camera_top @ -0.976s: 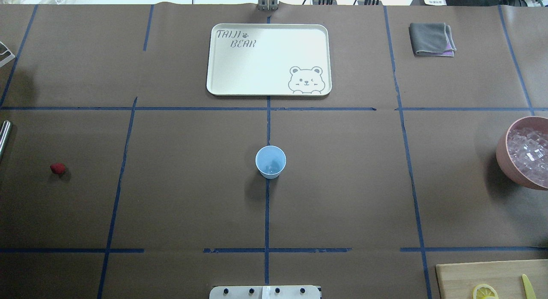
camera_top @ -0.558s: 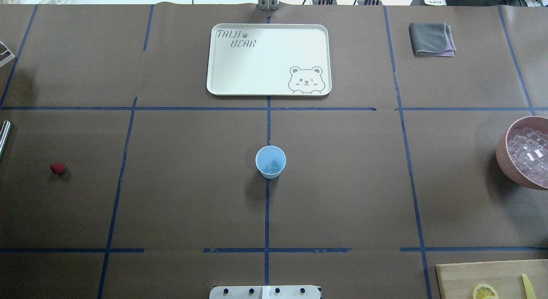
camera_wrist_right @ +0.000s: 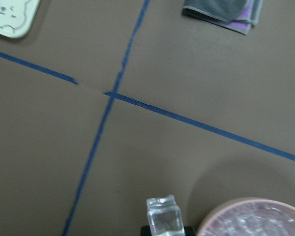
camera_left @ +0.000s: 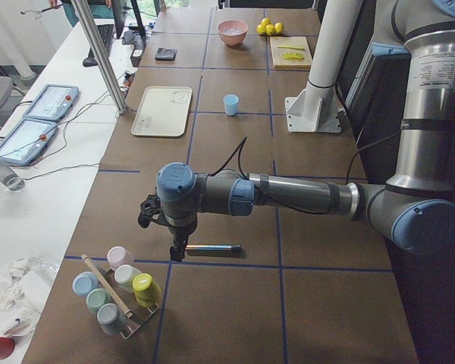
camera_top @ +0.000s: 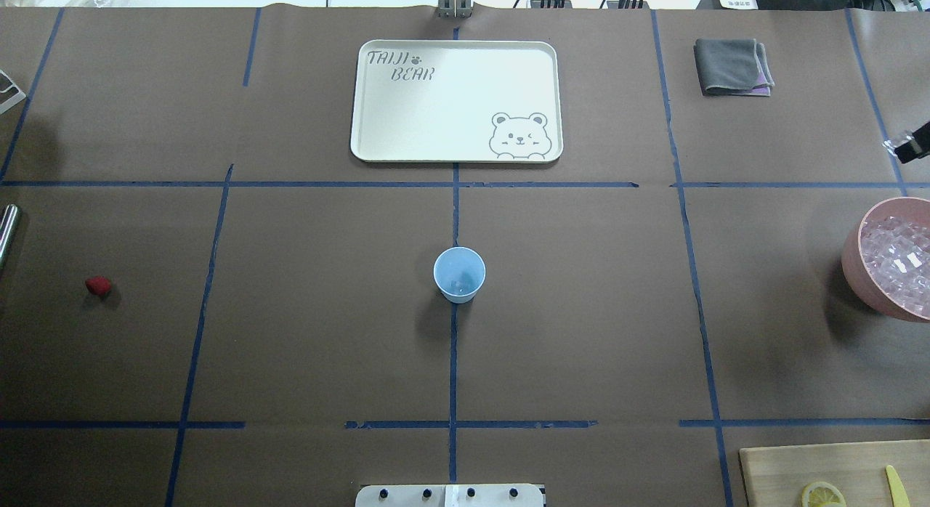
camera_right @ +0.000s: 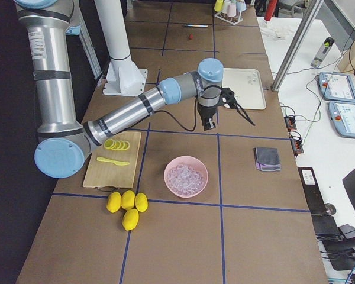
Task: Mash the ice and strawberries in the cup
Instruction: 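Carry the ice cube over the light-blue cup and lower it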
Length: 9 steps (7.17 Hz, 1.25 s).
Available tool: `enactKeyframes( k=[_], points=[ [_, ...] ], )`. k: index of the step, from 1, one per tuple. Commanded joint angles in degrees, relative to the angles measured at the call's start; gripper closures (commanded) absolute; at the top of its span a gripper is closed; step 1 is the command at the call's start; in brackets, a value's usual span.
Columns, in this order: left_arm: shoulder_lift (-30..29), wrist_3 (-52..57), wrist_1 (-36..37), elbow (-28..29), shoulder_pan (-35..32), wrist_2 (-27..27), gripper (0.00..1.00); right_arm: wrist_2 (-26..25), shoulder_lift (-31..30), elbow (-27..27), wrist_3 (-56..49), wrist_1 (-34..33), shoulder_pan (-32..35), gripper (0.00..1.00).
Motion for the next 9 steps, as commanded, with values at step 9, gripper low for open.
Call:
enactKeyframes(
  k=[9],
  points=[
    [0.4,0.0,0.0,0.8,0.0,0.0,0.0,-26.4,38.6,-18.6,55.2,-1.6,-45.0,1.0]
  ],
)
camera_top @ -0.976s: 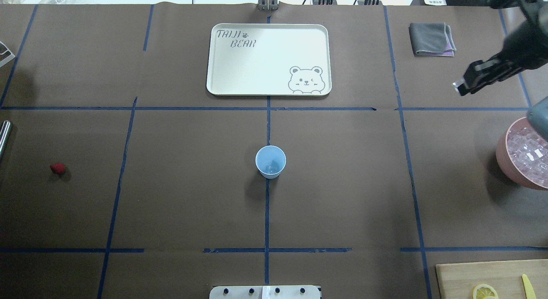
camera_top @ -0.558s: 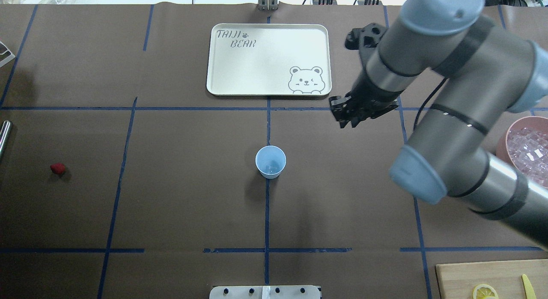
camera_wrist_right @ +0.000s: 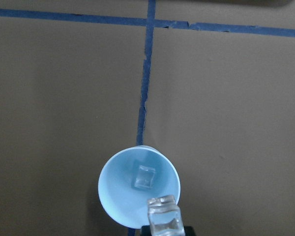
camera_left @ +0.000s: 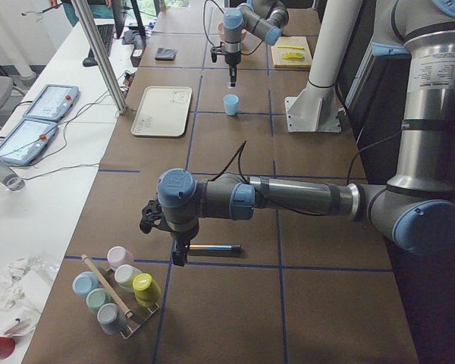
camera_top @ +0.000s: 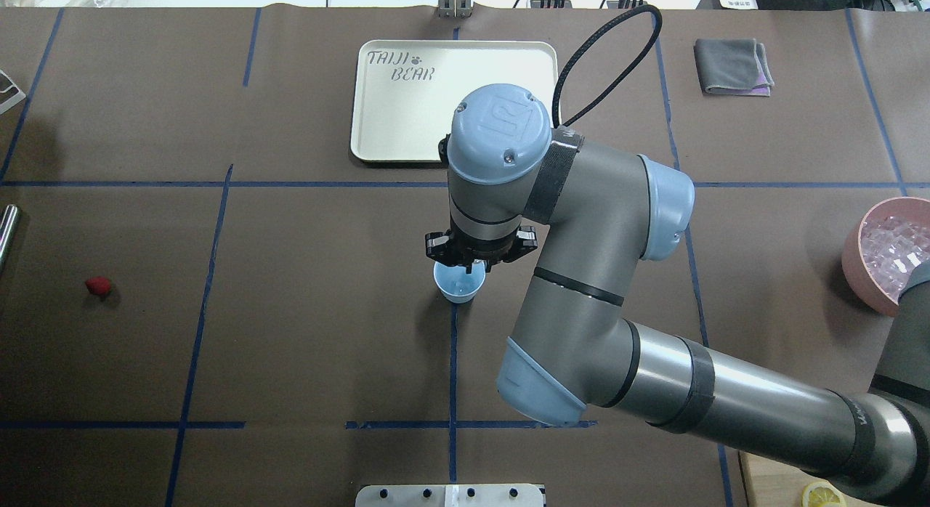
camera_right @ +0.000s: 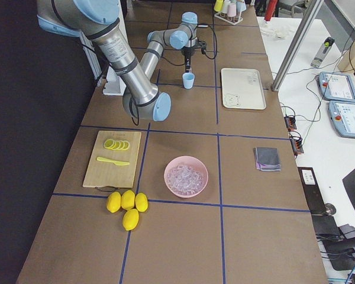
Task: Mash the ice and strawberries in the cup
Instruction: 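Carry the ice cube over the light-blue cup and lower it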
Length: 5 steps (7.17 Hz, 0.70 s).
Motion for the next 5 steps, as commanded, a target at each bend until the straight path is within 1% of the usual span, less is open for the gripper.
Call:
enactKeyframes(
  k=[1,3,4,5],
  points=[
    [0.0,0.0,0.0,-0.2,0.0,0.0,0.0,-0.3,0.5,-2.5,0.1,1.7,-0.8,0.99],
    [0.0,0.0,0.0,-0.4,0.0,0.0,0.0,-0.8,0.5,-4.4,0.1,4.4,-0.8,0.97],
    [0.0,0.0,0.0,-0.3,0.0,0.0,0.0,-0.7,0.5,-4.5,0.1,4.6,-0.8,0.9],
    [0.0,0.0,0.0,-0.3,0.0,0.0,0.0,-0.7,0.6,-4.5,0.1,4.6,-0.8,0.76]
  ],
)
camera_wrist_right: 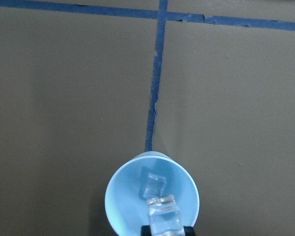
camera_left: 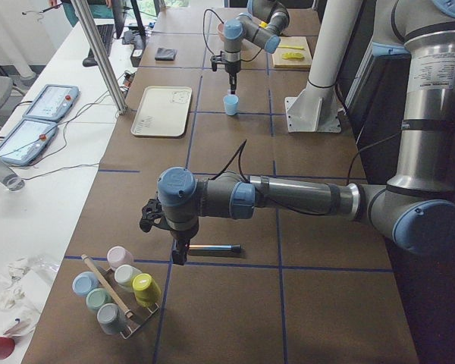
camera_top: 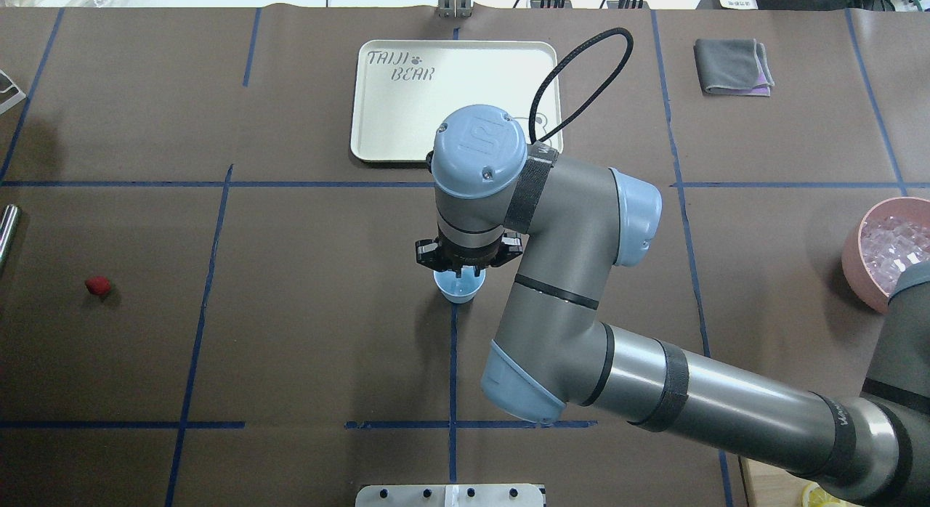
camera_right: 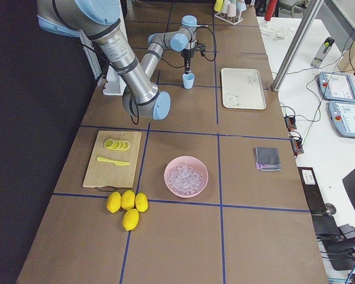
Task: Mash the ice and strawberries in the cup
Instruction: 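Open the right gripper to drop the cube into the cup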
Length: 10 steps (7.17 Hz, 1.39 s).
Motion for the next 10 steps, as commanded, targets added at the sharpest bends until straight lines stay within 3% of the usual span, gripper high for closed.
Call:
enactKeyframes(
  k=[1,5,7,9,10],
  points=[
    [0.0,0.0,0.0,0.1,0.0,0.0,0.0,0.0,0.1,-0.2,0.0,0.2,0.0,0.65],
    [0.0,0.0,0.0,-0.2,0.0,0.0,0.0,-0.1,0.2,0.0,0.6,1.2,0.1,0.07],
    [-0.3,0.0,-0.8,-0.5,0.1,0.1,0.0,0.5,-1.6,4.4,1.0,0.4,3.7,0.01],
    [-0.5,-0.2,-0.8,-1.6,2.6,0.0,0.0,1.4,-11.9,16.5,-2.3,-3.1,9.7,0.01],
    [-0.5,-6.0,-0.8,-3.9,5.0,0.1,0.0,2.8,-16.5,21.9,-10.2,-5.8,14.1,0.01]
  ],
)
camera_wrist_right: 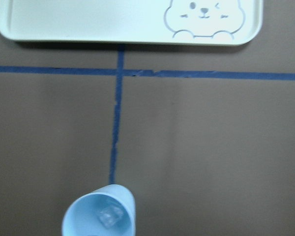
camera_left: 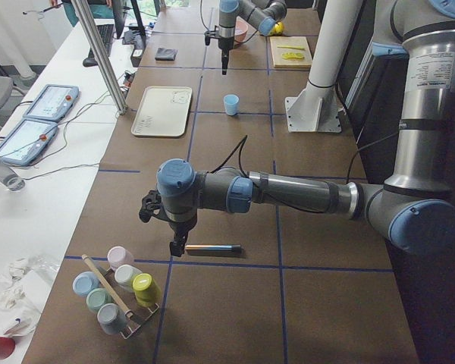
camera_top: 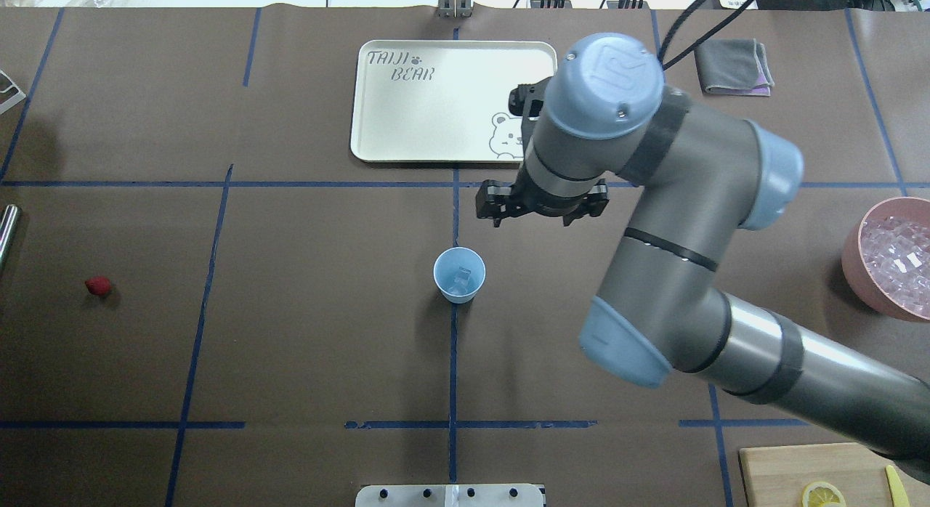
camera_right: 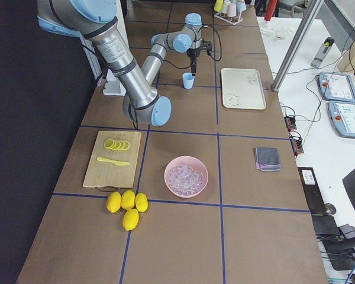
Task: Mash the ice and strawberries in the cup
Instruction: 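Open the right gripper to drop the cube into the cup, then move the right gripper back over the pink bowl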
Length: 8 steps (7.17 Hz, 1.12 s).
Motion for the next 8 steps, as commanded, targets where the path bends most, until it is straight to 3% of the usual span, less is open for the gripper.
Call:
enactKeyframes(
  k=[1,3,5,7,8],
  points=[
    [0.4,-9.7,0.1,-5.2,5.7,0.1,0.0,5.5,-9.7,9.0,-14.2,-4.5,9.7,0.01],
    [0.4,-14.1,0.2,-6.9,8.0,0.3,0.0,13.7,-20.6,10.1,-33.0,-3.9,22.3,0.0],
    [0.4,-14.7,0.1,-7.3,9.0,0.2,0.0,16.6,-31.8,9.2,-53.5,-3.8,32.0,0.0],
    [0.3,-14.7,0.1,-7.3,9.3,0.1,0.0,17.5,-35.4,7.9,-55.8,-1.4,34.3,0.0],
    [0.3,-14.8,0.1,-7.3,9.3,0.1,0.0,18.6,-39.8,5.2,-55.9,7.6,34.6,0.01]
  ],
)
